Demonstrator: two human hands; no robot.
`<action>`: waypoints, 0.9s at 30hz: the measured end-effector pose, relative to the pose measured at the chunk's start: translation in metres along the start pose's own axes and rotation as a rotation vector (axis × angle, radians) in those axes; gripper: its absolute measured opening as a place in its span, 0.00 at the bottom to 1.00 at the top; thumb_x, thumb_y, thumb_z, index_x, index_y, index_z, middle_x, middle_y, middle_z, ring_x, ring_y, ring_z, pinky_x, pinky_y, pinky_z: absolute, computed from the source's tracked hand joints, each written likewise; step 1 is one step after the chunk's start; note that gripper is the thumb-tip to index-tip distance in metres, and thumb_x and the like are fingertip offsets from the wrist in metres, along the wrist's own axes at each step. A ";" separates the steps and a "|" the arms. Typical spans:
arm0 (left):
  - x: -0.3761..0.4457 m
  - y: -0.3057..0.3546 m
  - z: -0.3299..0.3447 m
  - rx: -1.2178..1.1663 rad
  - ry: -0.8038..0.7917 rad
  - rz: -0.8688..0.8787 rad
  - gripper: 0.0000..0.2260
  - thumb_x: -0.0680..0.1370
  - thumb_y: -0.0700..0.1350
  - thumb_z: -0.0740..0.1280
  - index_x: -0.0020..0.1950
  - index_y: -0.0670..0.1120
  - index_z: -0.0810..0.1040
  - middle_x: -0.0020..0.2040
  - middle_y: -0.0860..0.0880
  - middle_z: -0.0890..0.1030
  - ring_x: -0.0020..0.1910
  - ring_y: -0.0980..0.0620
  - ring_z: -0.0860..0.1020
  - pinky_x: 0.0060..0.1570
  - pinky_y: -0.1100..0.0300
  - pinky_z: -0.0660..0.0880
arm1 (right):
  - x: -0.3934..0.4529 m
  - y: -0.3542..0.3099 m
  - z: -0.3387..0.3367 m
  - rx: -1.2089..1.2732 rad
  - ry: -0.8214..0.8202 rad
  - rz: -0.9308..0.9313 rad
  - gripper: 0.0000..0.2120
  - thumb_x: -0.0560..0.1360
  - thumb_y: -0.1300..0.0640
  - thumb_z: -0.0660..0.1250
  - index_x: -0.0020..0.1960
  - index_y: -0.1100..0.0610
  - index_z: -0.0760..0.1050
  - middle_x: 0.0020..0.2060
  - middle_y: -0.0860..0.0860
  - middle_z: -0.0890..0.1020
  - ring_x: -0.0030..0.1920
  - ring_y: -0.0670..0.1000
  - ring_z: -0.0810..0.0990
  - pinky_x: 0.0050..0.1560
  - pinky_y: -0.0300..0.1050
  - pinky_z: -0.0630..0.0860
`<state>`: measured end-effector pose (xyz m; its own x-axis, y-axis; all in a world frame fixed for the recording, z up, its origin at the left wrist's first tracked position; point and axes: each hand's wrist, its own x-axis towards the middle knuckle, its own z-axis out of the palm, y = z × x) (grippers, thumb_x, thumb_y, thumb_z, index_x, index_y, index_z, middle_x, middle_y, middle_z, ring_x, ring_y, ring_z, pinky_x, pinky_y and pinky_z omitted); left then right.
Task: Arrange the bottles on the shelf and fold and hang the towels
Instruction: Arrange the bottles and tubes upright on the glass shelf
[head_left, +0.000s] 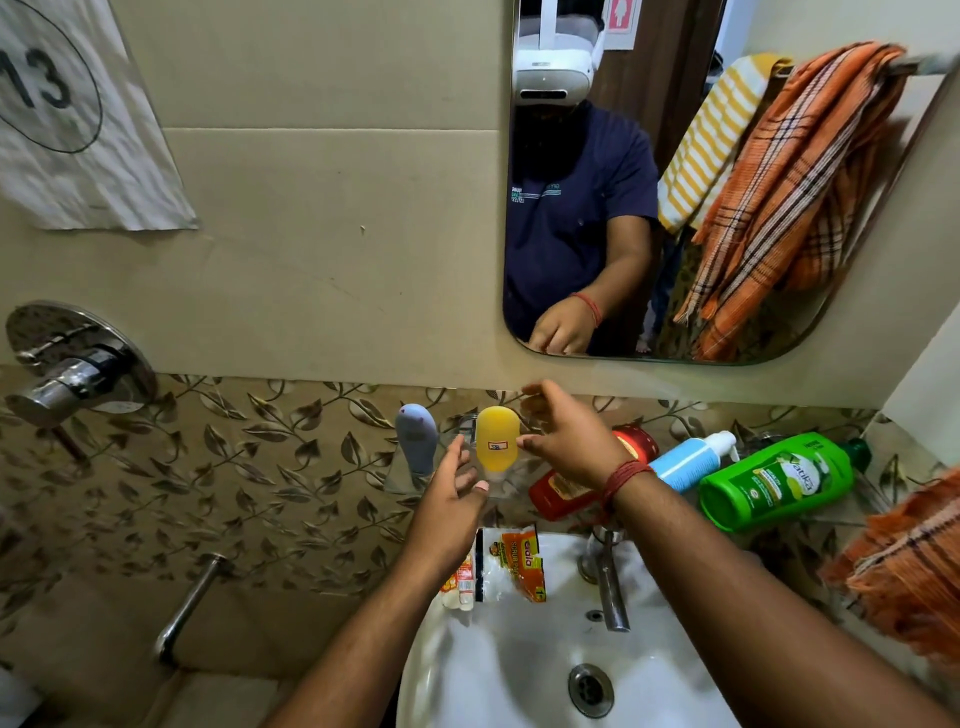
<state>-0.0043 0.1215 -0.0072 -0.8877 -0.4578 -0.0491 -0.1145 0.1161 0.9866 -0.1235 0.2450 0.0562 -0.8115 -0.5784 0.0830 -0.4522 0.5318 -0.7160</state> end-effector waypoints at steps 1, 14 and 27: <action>-0.004 -0.003 -0.001 -0.001 0.024 0.010 0.27 0.83 0.37 0.61 0.80 0.52 0.60 0.72 0.53 0.70 0.68 0.56 0.71 0.61 0.63 0.68 | -0.004 0.001 -0.008 -0.028 0.032 -0.006 0.27 0.74 0.61 0.72 0.71 0.53 0.67 0.65 0.51 0.77 0.65 0.50 0.75 0.64 0.46 0.75; -0.001 -0.004 0.050 0.541 -0.117 0.241 0.17 0.81 0.43 0.64 0.70 0.51 0.71 0.67 0.52 0.74 0.61 0.53 0.75 0.59 0.57 0.75 | -0.082 0.043 0.024 -0.321 0.187 0.097 0.11 0.77 0.60 0.65 0.59 0.56 0.72 0.56 0.54 0.74 0.52 0.56 0.78 0.53 0.50 0.75; -0.002 0.000 0.062 0.400 -0.149 0.058 0.10 0.82 0.49 0.64 0.61 0.47 0.76 0.54 0.49 0.81 0.46 0.58 0.81 0.39 0.64 0.74 | -0.101 0.059 0.057 0.240 0.480 0.160 0.13 0.75 0.65 0.70 0.55 0.53 0.70 0.58 0.52 0.71 0.47 0.47 0.80 0.53 0.47 0.80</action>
<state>-0.0306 0.1770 -0.0172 -0.9491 -0.3115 -0.0467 -0.2006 0.4835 0.8521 -0.0468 0.2997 -0.0335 -0.9659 -0.1254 0.2263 -0.2580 0.4015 -0.8788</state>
